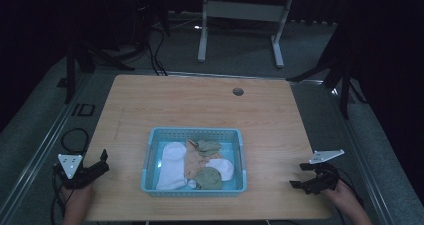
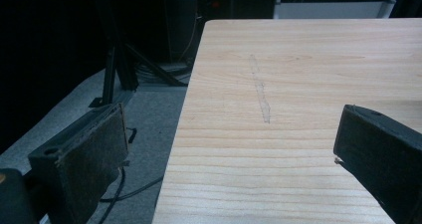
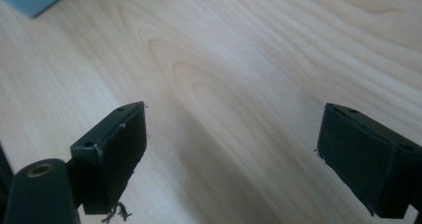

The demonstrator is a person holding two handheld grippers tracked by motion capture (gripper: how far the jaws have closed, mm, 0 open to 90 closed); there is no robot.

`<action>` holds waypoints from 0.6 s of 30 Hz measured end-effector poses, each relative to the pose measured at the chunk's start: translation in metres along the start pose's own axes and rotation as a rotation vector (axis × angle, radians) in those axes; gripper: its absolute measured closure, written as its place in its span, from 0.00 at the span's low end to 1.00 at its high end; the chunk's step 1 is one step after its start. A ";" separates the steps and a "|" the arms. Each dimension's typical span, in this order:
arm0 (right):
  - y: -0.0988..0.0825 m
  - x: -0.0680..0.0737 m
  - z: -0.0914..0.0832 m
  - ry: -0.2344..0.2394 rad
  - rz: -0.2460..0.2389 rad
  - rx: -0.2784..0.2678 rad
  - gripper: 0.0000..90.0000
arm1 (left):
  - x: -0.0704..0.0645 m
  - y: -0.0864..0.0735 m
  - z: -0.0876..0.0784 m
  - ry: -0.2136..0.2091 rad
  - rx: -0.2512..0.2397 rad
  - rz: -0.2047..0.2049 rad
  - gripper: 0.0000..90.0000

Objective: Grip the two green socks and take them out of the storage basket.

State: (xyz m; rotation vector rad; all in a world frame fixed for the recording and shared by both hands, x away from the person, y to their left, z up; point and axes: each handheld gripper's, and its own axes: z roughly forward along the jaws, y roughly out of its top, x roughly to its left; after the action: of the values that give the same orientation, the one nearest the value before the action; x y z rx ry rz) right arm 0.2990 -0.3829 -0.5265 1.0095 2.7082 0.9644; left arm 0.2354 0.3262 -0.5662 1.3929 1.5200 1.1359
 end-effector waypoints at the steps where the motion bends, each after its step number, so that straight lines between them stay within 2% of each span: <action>1: 0.001 0.001 0.000 0.002 -0.005 0.007 0.13 | 0.000 0.000 0.000 0.000 0.000 0.000 0.00; 5: 0.004 0.005 0.000 0.029 -0.009 0.021 0.13 | 0.000 0.000 0.000 0.000 0.000 0.001 0.00; 7: 0.006 0.009 0.003 0.003 -0.040 0.039 0.13 | 0.000 0.000 0.000 0.000 0.000 0.001 0.00; 10: 0.010 0.010 0.006 0.015 -0.034 0.057 0.15 | 0.000 0.000 0.000 0.000 0.000 0.001 0.00; 13: 0.014 0.011 0.006 0.007 -0.042 0.058 0.15 | 0.000 0.000 0.000 0.001 0.000 0.002 0.00; 14: 0.015 0.011 0.007 0.020 -0.042 0.062 0.15 | 0.000 0.000 0.000 0.000 0.000 0.002 0.00; 18: 0.020 0.015 0.009 0.033 -0.068 0.100 0.15 | 0.000 0.000 0.000 0.000 0.000 0.002 0.00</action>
State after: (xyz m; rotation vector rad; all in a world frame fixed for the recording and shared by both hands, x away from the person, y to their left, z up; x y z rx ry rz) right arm 0.3011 -0.3568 -0.5203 0.9179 2.8235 0.8498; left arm 0.2353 0.3261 -0.5662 1.3948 1.5186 1.1374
